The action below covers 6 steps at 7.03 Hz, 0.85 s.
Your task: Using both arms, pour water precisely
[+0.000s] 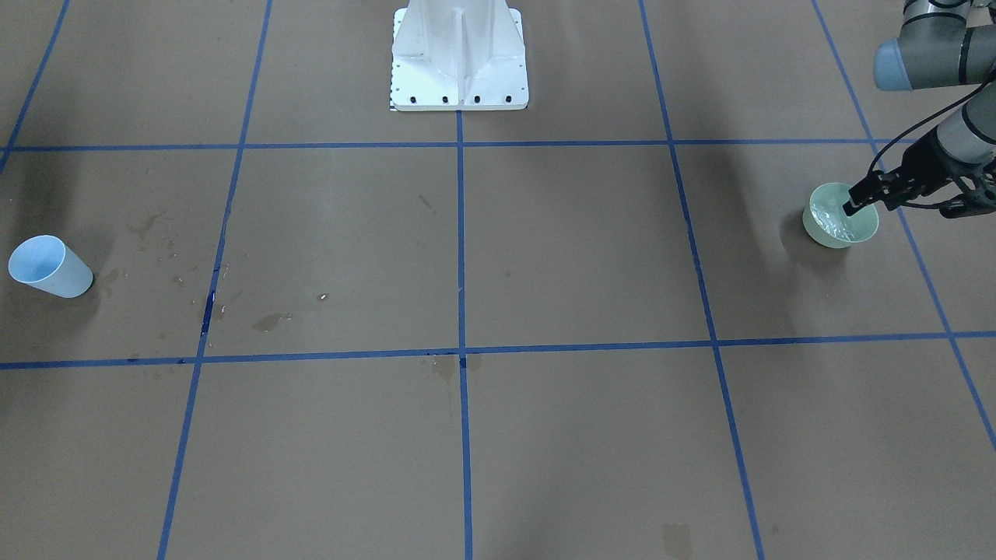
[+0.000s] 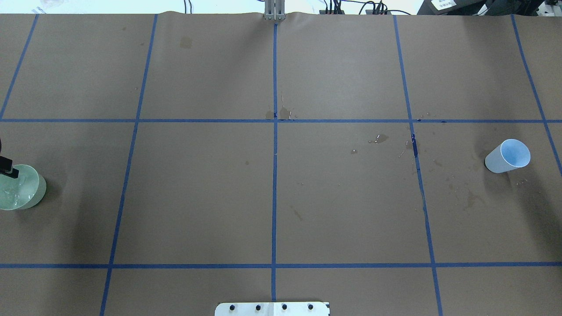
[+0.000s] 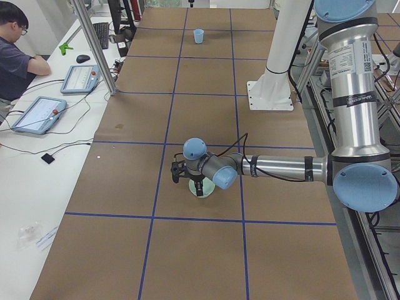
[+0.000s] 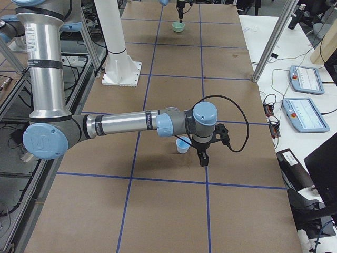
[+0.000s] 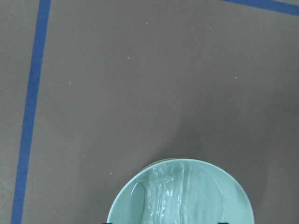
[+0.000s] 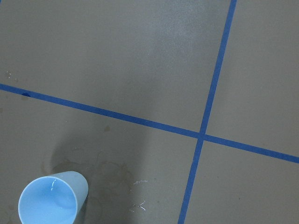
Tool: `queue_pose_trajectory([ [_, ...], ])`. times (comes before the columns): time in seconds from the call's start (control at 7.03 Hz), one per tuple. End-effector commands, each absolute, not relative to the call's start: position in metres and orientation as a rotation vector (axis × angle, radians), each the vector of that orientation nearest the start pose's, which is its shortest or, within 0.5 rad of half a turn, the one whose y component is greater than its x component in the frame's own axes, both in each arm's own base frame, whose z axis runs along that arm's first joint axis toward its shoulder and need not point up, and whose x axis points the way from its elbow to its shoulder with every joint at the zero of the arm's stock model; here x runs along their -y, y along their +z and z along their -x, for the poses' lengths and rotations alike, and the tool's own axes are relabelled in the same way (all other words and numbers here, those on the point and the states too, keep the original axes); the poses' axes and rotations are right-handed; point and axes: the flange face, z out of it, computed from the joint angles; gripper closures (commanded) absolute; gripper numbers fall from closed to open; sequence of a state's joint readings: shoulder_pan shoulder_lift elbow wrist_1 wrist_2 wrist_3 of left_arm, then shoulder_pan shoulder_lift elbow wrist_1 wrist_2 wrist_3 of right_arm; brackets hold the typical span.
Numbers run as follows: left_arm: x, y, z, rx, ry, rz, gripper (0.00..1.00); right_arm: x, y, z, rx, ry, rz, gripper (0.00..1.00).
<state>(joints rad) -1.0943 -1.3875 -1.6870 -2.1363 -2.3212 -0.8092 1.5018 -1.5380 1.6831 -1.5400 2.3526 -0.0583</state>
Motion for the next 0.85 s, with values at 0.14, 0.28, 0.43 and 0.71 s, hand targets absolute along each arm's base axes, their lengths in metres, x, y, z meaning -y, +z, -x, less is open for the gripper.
queue_pose_trajectory([
  [0.14, 0.431, 0.587, -0.144, -0.9, -0.105, -0.001, 0.0, 0.512, 0.587, -0.029, 0.781, -0.186, -0.156, 0.0],
  [0.28, 0.444, 0.57, -0.151, -0.912, -0.092, -0.024, 0.0, 0.509, 0.589, -0.029, 0.781, -0.185, -0.153, 0.0],
  [0.43, 0.457, 0.56, -0.15, -0.873, -0.034, -0.063, 0.0, 0.508, 0.591, -0.029, 0.779, -0.181, -0.144, 0.0],
  [0.71, 0.518, 0.514, -0.089, -0.738, 0.069, -0.088, 0.0, 0.503, 0.596, -0.031, 0.779, -0.174, -0.135, 0.0],
])
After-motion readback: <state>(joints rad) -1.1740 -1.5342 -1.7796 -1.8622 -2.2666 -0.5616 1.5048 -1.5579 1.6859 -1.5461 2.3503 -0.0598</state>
